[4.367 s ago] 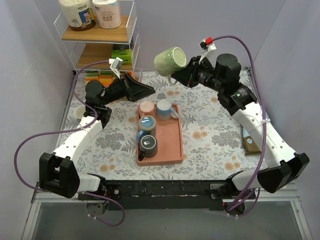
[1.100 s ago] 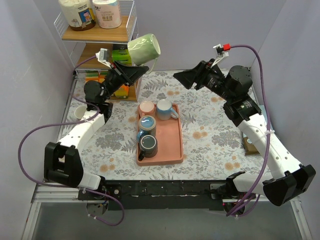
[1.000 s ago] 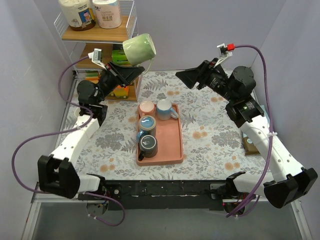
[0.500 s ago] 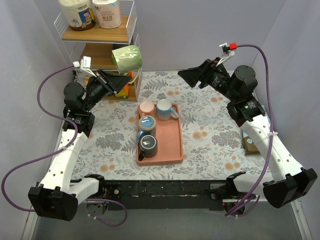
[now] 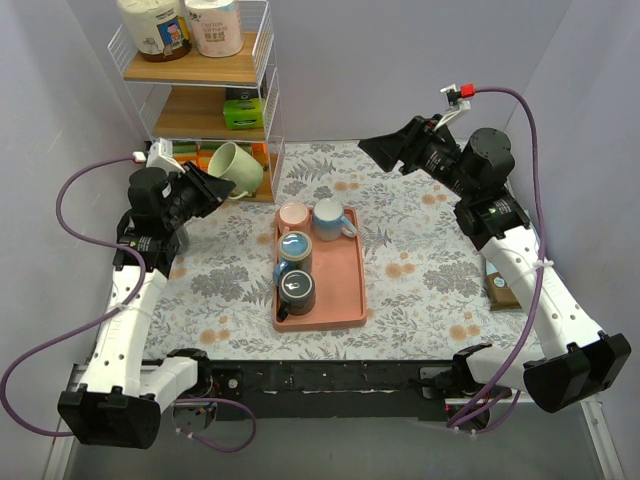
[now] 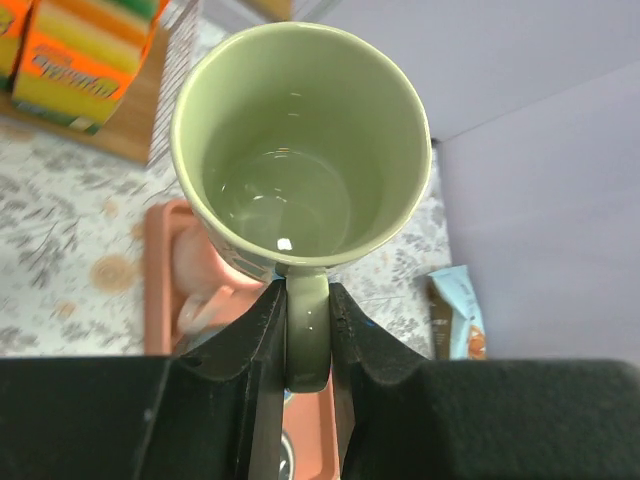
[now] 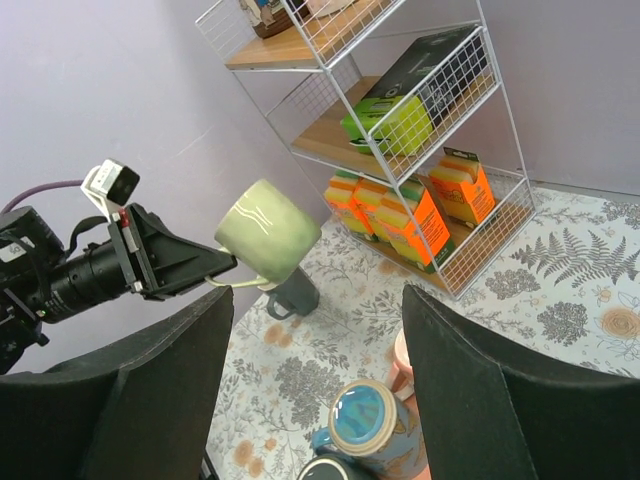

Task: Turn the mug right side up

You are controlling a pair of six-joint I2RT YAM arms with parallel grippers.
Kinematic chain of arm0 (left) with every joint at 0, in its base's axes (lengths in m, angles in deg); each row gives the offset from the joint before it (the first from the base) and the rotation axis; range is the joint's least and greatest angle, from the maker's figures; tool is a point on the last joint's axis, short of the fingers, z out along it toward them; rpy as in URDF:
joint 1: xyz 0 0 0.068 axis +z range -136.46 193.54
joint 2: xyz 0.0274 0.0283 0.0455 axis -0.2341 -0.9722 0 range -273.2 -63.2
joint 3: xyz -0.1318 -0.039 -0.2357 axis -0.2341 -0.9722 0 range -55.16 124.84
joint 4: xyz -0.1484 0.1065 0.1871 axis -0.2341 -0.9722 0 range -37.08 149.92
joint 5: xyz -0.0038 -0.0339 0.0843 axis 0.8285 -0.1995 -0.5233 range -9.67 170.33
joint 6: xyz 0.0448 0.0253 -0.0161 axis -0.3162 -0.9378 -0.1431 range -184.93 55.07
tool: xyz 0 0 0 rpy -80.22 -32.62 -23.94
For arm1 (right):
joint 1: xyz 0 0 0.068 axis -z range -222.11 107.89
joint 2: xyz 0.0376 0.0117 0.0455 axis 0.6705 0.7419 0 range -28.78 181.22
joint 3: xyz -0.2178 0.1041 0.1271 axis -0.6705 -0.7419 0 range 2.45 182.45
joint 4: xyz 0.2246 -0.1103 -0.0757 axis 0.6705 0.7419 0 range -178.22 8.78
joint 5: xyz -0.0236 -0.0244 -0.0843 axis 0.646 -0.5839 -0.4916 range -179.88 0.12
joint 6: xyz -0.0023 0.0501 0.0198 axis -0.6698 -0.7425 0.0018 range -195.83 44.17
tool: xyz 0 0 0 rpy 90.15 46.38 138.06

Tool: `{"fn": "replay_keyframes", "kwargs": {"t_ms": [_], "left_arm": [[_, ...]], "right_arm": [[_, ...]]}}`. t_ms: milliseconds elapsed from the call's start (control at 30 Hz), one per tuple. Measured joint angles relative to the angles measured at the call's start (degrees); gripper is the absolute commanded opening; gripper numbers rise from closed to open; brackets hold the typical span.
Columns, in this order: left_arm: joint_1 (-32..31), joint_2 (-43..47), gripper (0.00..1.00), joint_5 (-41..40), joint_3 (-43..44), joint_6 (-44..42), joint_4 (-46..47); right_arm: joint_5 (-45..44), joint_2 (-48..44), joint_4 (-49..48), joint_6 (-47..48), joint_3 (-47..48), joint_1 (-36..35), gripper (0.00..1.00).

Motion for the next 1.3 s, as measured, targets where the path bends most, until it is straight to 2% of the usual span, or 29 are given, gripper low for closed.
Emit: {"fn": "replay_keyframes", "kwargs": {"t_ms": [167, 433, 567, 900, 967, 1100, 1300], "left_arm": [[0.35, -3.54, 0.0, -2.6, 3.52, -3.1, -9.94], [0.61, -14.1, 0.0, -8.41, 3.82, -6.69, -16.37], [0.61, -14.82, 0.0, -12.96, 2.69, -7.87, -17.7], [0.61, -12.85, 0.0, -27.74, -7.1, -8.66, -11.3], [0.68, -12.63, 0.0, -29.9, -10.36, -9.77, -6.91], [0.79, -12.39, 0.0, -30.6, -17.07, -13.05, 0.59], [0.76, -13.81, 0.0, -29.94, -19.54, -17.0, 8.79]], "right_arm": [[-0.07, 0.0, 0.79, -0.09, 0.0, 0.55, 0.75], [0.42, 0.46, 2.19, -1.79, -1.62, 2.47, 0.74], [1.05, 0.33, 2.12, -2.34, -5.68, 2.56, 0.74], [3.41, 0.5, 2.34, -3.3, -7.1, 2.56, 0.74], [3.5, 0.7, 2.19, -3.3, -7.1, 2.56, 0.74], [3.89, 1.27, 2.14, -3.26, -7.1, 2.56, 0.74], [4.24, 1.6, 2.12, -3.28, -7.1, 2.56, 0.74]]}}
